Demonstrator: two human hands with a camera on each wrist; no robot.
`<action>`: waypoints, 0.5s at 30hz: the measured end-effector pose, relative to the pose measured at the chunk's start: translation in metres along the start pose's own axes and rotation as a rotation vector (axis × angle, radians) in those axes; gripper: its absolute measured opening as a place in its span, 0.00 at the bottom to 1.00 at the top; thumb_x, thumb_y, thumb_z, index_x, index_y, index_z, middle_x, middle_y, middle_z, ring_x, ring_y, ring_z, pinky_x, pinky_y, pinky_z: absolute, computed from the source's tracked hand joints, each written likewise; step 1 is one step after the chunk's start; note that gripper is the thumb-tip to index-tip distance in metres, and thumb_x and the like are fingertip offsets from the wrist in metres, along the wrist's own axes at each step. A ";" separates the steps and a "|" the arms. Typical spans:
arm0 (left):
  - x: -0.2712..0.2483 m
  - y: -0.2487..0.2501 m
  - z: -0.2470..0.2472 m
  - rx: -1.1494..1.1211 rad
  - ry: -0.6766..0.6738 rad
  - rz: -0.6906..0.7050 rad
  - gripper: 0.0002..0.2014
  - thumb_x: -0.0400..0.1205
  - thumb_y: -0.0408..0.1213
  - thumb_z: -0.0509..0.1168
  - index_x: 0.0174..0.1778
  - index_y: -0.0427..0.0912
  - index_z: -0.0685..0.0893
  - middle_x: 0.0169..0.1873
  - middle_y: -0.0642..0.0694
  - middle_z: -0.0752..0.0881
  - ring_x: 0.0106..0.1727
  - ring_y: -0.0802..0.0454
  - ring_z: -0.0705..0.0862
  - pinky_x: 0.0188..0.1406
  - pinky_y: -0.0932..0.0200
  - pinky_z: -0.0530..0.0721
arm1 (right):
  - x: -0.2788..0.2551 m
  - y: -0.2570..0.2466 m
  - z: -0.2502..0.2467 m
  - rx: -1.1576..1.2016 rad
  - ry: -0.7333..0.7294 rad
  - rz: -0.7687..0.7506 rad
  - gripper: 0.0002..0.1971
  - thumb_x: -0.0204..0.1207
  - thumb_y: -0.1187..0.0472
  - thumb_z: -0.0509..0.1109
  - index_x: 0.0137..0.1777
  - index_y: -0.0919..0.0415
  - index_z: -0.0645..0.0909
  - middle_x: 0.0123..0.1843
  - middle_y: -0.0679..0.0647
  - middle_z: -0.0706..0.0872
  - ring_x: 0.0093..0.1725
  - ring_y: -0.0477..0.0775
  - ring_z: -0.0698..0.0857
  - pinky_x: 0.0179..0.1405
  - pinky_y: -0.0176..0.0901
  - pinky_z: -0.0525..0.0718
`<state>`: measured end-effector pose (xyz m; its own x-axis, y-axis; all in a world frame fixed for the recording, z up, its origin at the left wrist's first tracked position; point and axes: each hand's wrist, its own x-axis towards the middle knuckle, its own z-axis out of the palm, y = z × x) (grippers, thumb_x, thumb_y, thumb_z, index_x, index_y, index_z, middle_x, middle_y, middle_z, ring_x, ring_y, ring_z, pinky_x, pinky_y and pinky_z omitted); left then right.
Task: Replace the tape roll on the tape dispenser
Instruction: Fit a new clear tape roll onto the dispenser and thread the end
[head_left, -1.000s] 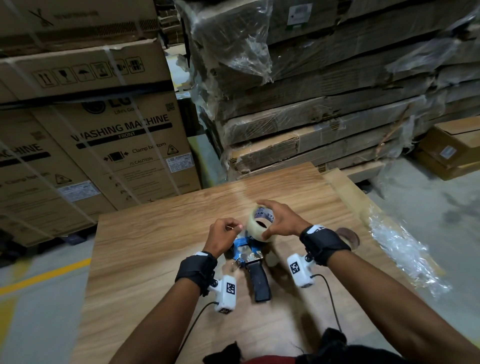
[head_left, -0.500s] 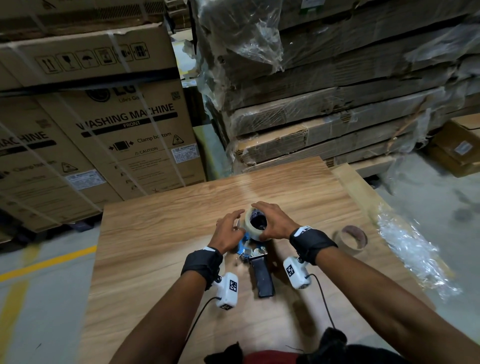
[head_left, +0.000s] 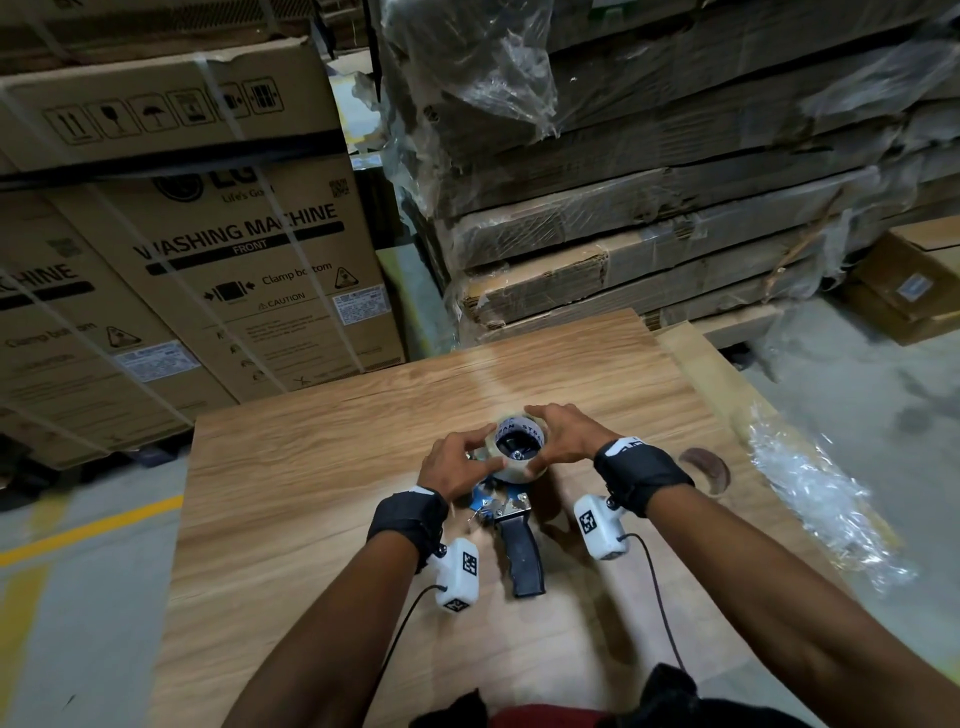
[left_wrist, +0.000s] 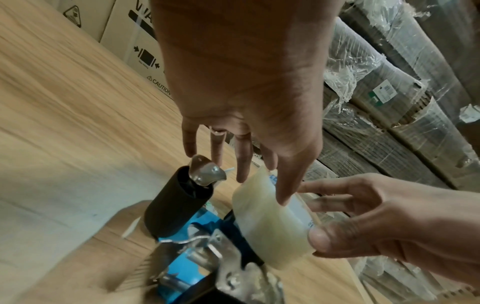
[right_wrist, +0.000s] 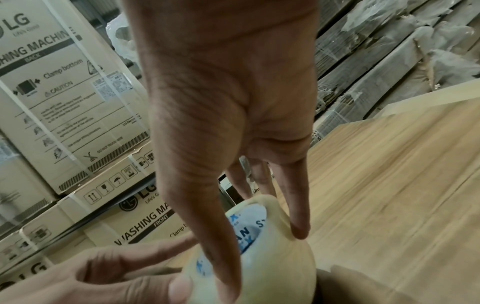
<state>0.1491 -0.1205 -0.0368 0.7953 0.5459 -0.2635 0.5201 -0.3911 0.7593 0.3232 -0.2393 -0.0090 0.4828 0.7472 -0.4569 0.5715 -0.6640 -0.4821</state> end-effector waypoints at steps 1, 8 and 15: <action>0.001 0.003 -0.001 -0.008 0.004 -0.011 0.37 0.66 0.54 0.77 0.74 0.55 0.82 0.70 0.53 0.86 0.69 0.54 0.84 0.71 0.52 0.81 | 0.001 -0.001 -0.002 -0.003 -0.003 0.006 0.60 0.56 0.52 0.92 0.87 0.60 0.66 0.83 0.61 0.76 0.84 0.62 0.71 0.80 0.51 0.75; 0.010 0.008 -0.006 -0.091 -0.017 -0.088 0.32 0.67 0.33 0.83 0.69 0.42 0.86 0.64 0.45 0.89 0.59 0.60 0.85 0.61 0.65 0.82 | 0.010 -0.001 0.006 -0.011 0.026 0.052 0.59 0.56 0.56 0.93 0.87 0.59 0.66 0.82 0.65 0.72 0.83 0.64 0.71 0.79 0.49 0.74; 0.015 0.007 -0.004 -0.077 -0.014 -0.119 0.31 0.64 0.33 0.85 0.66 0.41 0.88 0.63 0.45 0.89 0.54 0.59 0.85 0.56 0.66 0.82 | 0.014 0.004 0.012 0.047 0.026 0.046 0.59 0.56 0.58 0.93 0.87 0.60 0.66 0.83 0.64 0.71 0.83 0.63 0.71 0.80 0.49 0.74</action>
<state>0.1635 -0.1117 -0.0327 0.7344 0.5740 -0.3622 0.5856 -0.2662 0.7657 0.3238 -0.2318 -0.0265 0.5253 0.7157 -0.4603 0.5165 -0.6981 -0.4959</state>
